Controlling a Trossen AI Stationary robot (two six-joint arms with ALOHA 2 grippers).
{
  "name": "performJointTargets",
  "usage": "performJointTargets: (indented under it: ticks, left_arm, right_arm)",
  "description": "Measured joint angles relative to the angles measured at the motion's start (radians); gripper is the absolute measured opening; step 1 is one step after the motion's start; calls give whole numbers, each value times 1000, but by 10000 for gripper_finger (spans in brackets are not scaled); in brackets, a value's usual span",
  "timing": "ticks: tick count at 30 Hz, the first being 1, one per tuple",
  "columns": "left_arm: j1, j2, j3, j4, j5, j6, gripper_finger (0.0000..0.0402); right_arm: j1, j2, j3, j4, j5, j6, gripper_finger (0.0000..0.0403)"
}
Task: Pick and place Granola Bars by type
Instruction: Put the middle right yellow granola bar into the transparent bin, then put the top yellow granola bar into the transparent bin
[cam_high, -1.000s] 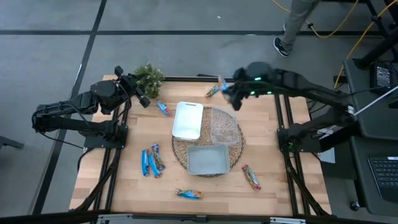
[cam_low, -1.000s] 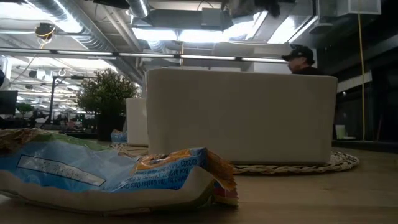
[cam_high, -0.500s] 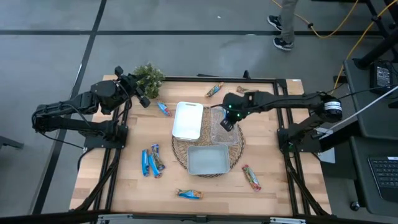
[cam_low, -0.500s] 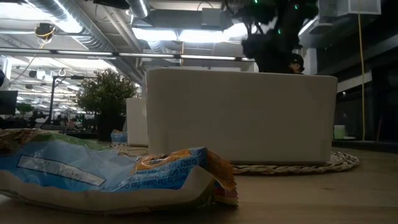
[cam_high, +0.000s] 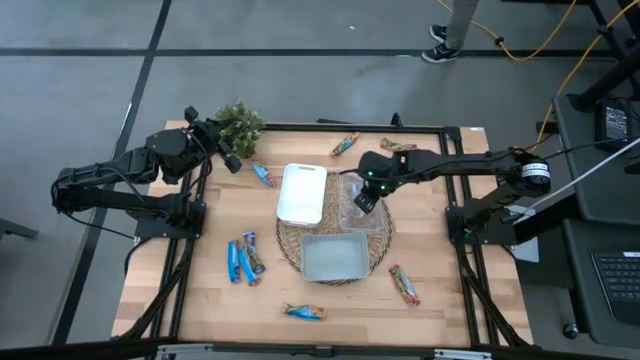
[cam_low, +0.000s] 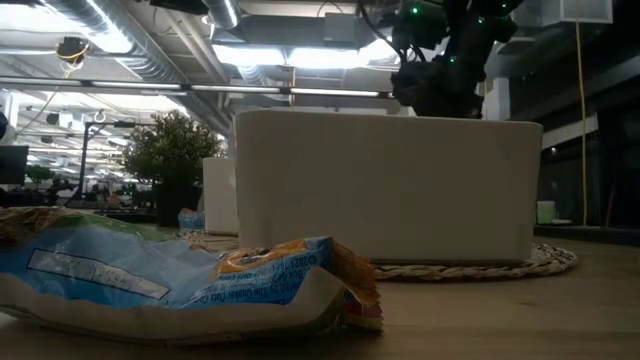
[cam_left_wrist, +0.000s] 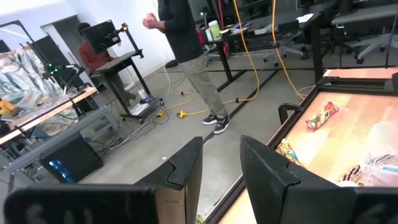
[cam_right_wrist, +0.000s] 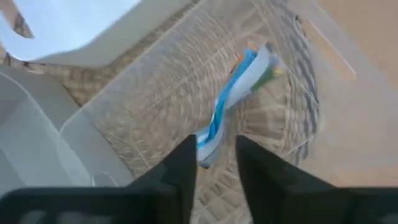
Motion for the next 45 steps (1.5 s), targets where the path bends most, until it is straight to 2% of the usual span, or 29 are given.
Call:
performJointTargets:
  ticks: [3,6,10,13,17,20,23,28,33,38,41,45]
  left_arm:
    - [0,2,0,0,0,-18,102]
    - [0,2,0,-4,0,-19,102]
    - [0,2,0,-4,0,-19,102]
    - [0,2,0,-4,0,-19,102]
    - [0,4,0,-4,-2,-19,102]
    - [0,10,0,-4,-3,-19,102]
    - [0,19,0,-4,-3,-18,102]
    - [0,36,0,-4,-3,-18,102]
    - [0,42,0,-4,-21,-20,102]
    - [0,42,0,-4,-64,-21,102]
    - [0,41,0,-4,-87,-21,102]
    - [0,41,0,-3,-104,-21,102]
  right_arm:
    - [-1,0,44,-24,0,-9,176]
    - [-3,0,139,-122,23,-80,213]
    - [-11,0,314,-284,173,-327,236]
    - [-50,0,426,-329,253,-535,238]
    - [-164,7,526,-332,195,-713,238]
    - [-282,44,575,-332,97,-817,239]
    - [-382,116,611,-330,-5,-955,239]
    - [-464,290,687,-333,-22,-1232,239]
    - [-480,465,800,-331,-27,-1323,239]
    - [-480,624,905,-345,-28,-1330,239]
    - [-480,687,942,-398,-56,-1327,247]
    - [-472,721,949,-428,-108,-1330,275]
